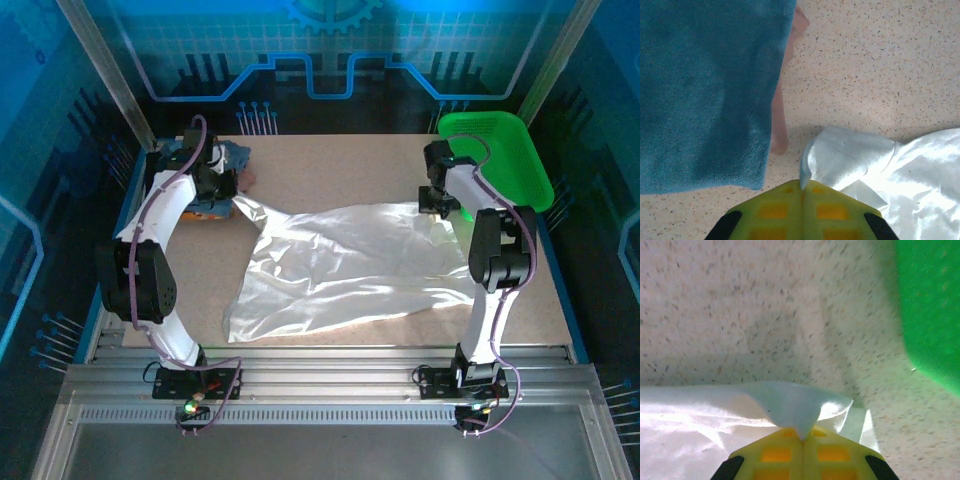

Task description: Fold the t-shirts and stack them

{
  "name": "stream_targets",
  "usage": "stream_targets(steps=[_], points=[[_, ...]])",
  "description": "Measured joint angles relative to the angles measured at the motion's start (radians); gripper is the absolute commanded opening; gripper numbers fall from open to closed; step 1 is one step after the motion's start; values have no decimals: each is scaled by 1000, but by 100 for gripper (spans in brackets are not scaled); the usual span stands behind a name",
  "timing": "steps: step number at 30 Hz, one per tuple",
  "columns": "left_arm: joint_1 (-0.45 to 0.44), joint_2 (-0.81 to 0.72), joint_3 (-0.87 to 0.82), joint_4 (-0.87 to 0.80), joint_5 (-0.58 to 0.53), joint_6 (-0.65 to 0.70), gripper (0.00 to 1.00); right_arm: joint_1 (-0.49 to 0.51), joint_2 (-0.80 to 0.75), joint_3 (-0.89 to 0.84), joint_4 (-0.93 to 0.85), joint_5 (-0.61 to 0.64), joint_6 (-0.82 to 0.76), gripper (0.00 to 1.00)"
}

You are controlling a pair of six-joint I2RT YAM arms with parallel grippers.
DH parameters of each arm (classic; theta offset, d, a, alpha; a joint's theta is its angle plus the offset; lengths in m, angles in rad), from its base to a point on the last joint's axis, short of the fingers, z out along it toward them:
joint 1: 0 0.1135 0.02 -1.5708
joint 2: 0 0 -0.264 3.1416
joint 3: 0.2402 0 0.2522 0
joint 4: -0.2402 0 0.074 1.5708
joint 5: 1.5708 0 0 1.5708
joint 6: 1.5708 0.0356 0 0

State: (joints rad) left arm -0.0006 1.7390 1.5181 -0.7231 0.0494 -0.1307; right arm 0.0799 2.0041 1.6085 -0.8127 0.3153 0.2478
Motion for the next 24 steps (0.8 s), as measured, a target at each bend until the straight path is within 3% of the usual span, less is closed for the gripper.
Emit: stream_targets(steps=[14,24], points=[[0,21,109,-7,13,3,0,8,148,344,-67,126,-150,2],[0,38,120,-14,61,3,0,11,191,361,-78,129,-153,1]])
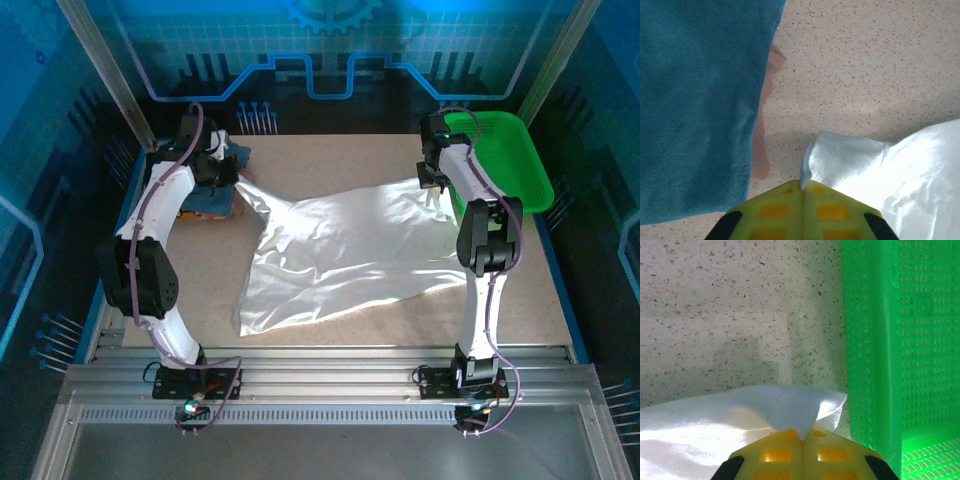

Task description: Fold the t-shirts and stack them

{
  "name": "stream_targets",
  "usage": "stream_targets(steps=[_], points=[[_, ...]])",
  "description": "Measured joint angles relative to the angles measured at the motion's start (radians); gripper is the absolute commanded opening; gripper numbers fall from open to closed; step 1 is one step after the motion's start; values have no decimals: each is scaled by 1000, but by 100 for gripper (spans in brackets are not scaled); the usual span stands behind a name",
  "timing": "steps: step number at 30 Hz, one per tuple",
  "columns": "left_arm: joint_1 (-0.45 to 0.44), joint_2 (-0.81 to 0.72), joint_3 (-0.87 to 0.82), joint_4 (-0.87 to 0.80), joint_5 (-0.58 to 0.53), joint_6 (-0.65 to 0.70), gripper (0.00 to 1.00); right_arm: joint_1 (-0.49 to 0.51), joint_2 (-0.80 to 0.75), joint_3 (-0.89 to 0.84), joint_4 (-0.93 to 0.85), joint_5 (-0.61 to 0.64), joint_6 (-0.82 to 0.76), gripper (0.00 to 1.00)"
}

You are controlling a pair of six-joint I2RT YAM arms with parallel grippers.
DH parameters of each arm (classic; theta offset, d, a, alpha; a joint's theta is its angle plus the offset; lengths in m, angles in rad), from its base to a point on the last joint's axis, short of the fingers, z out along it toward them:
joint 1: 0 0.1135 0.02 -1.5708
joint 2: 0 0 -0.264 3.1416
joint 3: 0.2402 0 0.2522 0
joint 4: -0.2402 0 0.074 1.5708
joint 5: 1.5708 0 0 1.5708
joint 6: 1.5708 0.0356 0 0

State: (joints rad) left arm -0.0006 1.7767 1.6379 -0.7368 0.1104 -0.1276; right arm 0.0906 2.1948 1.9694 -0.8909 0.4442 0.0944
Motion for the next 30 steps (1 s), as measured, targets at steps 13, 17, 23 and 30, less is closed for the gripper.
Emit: stream_targets(steps=[13,17,23,30], points=[[1,-259,-251,41,114,-20,0,-7,-224,-313,85,-37,15,2],[1,-372,-338,42,110,-23,0,-24,-294,-402,108,-40,21,2],[19,-422,-333,30,45,8,0,-72,-334,-472,126,-64,21,1],[20,-264,-103,20,-41,136,0,-90,-333,-460,135,-96,21,2]])
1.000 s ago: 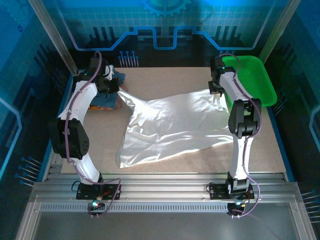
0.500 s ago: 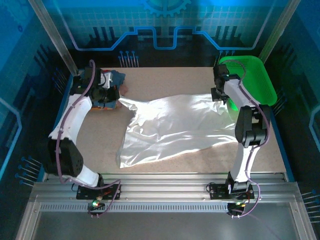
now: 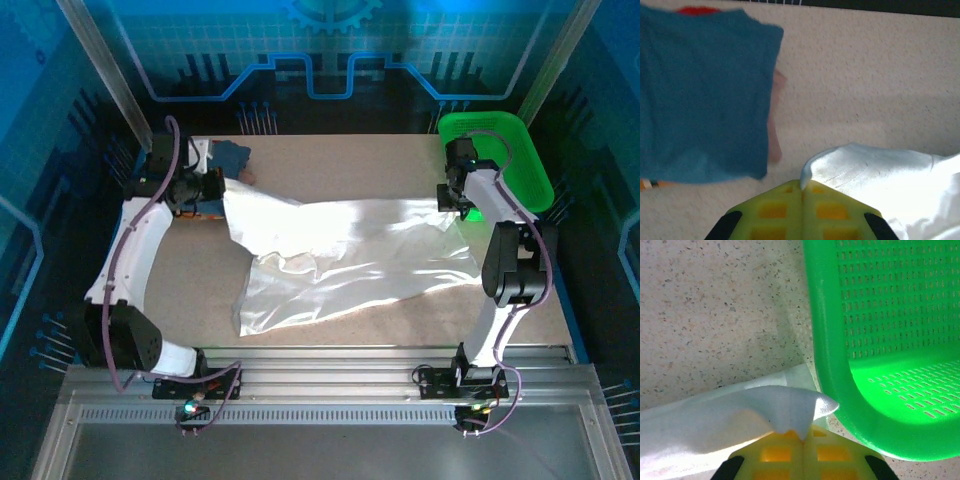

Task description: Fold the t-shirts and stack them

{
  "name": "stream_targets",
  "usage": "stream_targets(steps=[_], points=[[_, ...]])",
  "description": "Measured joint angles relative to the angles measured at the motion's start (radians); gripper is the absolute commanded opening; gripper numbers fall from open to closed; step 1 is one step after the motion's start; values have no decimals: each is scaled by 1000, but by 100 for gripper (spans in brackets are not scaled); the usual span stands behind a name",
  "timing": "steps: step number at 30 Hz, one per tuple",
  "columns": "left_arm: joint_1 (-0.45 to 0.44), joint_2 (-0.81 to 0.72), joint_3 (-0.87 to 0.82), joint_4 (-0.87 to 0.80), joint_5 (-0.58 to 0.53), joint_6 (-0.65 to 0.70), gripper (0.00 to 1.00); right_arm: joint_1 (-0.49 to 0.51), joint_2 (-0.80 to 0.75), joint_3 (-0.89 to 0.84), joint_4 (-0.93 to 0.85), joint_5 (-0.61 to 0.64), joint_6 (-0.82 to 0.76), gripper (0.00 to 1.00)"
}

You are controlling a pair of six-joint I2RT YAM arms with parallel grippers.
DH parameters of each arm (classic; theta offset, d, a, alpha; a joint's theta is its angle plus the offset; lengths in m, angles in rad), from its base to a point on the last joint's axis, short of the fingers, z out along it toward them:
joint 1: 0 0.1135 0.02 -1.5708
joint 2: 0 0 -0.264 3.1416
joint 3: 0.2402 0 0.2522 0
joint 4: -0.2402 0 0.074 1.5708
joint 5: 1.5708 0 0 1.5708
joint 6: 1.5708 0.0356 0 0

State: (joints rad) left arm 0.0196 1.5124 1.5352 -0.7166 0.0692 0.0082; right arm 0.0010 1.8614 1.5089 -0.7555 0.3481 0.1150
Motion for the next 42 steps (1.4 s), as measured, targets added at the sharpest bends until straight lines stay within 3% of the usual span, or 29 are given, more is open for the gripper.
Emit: stream_targets(steps=[8,19,29,42], points=[[0,192,205,11,-75,160,0,0,6,58,2,-16,0,2],[-10,227,208,18,-73,201,0,0,51,70,-3,-16,-1,2],[-90,-5,-29,19,-46,174,0,0,11,29,-2,-15,0,2],[-118,-298,-383,-55,-25,97,0,-2,-46,-98,3,-1,15,2]])
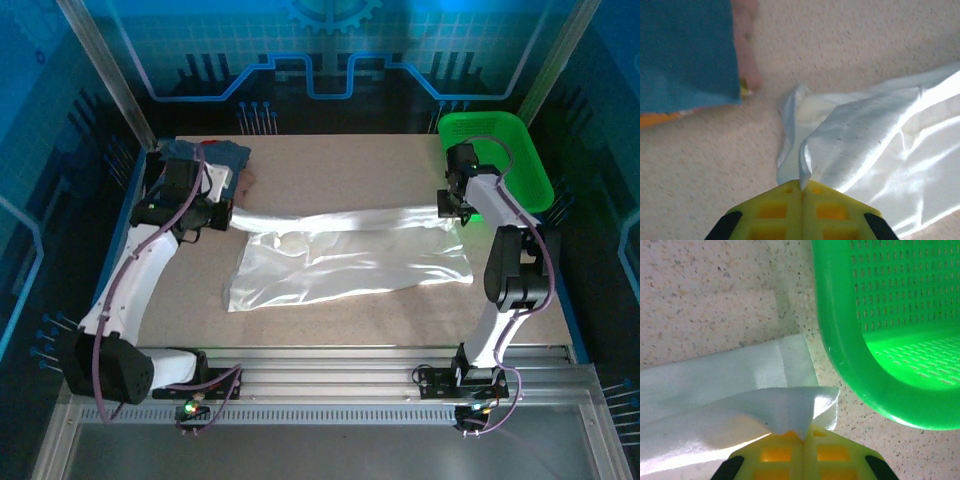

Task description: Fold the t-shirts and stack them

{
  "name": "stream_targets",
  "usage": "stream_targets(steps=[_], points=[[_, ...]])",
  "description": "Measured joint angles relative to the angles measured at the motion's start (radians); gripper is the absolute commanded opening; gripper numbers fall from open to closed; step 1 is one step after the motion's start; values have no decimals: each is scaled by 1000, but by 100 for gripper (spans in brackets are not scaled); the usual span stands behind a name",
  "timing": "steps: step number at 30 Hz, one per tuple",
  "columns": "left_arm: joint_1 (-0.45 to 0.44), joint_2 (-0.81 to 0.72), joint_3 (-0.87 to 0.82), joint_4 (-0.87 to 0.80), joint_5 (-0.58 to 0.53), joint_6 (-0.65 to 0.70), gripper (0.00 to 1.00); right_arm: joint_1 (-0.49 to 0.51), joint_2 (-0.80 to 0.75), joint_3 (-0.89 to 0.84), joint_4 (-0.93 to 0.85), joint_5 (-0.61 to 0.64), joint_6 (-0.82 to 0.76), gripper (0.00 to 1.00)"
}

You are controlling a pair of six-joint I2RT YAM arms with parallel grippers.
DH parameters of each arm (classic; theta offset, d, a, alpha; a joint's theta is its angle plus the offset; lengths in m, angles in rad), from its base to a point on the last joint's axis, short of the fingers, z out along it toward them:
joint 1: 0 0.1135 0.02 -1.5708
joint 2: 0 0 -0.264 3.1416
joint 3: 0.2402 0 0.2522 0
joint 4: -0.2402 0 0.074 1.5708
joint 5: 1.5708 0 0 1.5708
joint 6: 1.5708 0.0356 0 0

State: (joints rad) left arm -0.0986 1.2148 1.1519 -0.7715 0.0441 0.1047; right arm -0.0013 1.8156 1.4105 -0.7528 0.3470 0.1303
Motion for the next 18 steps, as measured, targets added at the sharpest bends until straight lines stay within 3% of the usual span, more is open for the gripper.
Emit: stream_targets(steps=[9,18], points=[[-106,-76,-122,-74,36,-75,0,-8,-25,-67,6,40,16,2],[-124,-101,-155,-145,45,-107,0,-20,-47,-122,6,54,50,3]])
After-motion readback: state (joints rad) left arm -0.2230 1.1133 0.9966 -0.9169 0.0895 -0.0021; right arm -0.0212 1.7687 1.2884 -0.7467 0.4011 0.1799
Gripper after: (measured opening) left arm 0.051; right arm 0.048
